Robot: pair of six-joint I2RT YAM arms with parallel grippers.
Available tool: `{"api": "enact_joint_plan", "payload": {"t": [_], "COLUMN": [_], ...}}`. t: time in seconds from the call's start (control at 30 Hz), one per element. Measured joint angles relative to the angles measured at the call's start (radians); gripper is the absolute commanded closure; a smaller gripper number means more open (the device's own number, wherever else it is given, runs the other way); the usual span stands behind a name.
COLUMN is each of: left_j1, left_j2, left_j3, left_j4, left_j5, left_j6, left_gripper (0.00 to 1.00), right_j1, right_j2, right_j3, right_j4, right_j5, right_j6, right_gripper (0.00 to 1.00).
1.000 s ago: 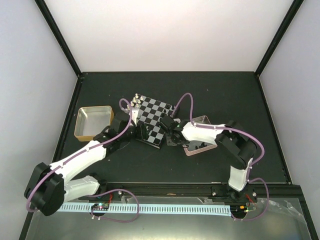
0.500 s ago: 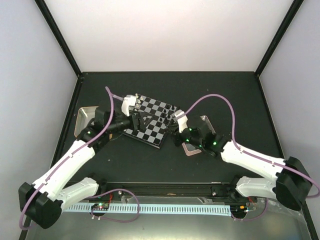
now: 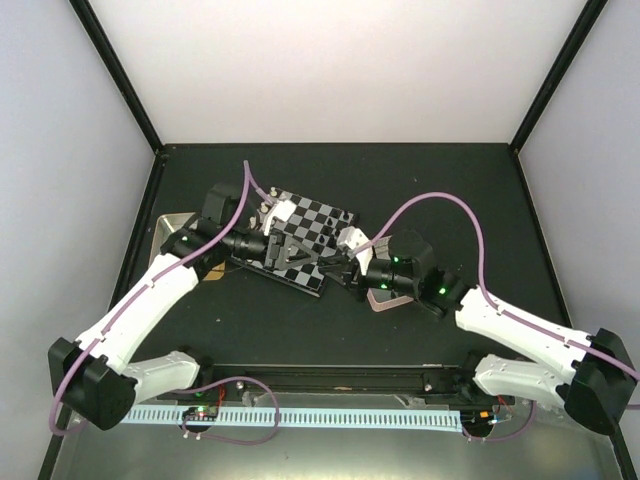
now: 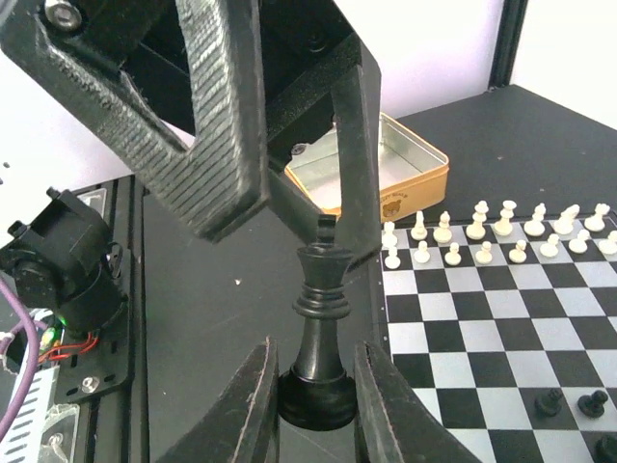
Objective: Set up the chess pieces on the board
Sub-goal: Place the chess piece on the chessboard.
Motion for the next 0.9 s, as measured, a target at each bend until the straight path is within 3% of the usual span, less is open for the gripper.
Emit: {"api": "enact_joint_plan", "payload": {"t": [0.33, 0.57, 0.7, 0.83, 0.9], "left_j1": [0.0, 0.0, 0.002, 0.002, 0.002], "left_j2": [0.055, 0.09, 0.093, 0.092, 0.09], "left_j3": [0.018, 0.019, 0.019, 0.019, 0.019], "left_j4": [-0.077, -0.079, -0.079, -0.079, -0.078], "left_j5": [0.093, 0.096, 0.084, 0.053, 0.011], "left_j6": [0.09, 0.108, 0.117, 0.115, 0.109], "left_gripper": [0.65, 0.87, 0.92, 0.94, 0.94], "right_j1": [0.0, 0.0, -0.001, -0.001, -0.001], "right_j2": [0.028, 0.055, 0.057, 0.065, 0.067], "right_j3": [0.032, 0.045, 0.051, 0.067, 0.069], "right_j4": [-0.054, -0.068, -0.078, -0.094, -0.101], "right_j5": [-0.056, -0.079, -0.074, -0.062, -0.044], "right_j6": [-0.063, -0.074, -0.053, -0.024, 0.006], "right_gripper": [0.87, 0.85, 0.69, 0.42, 0.34]}}
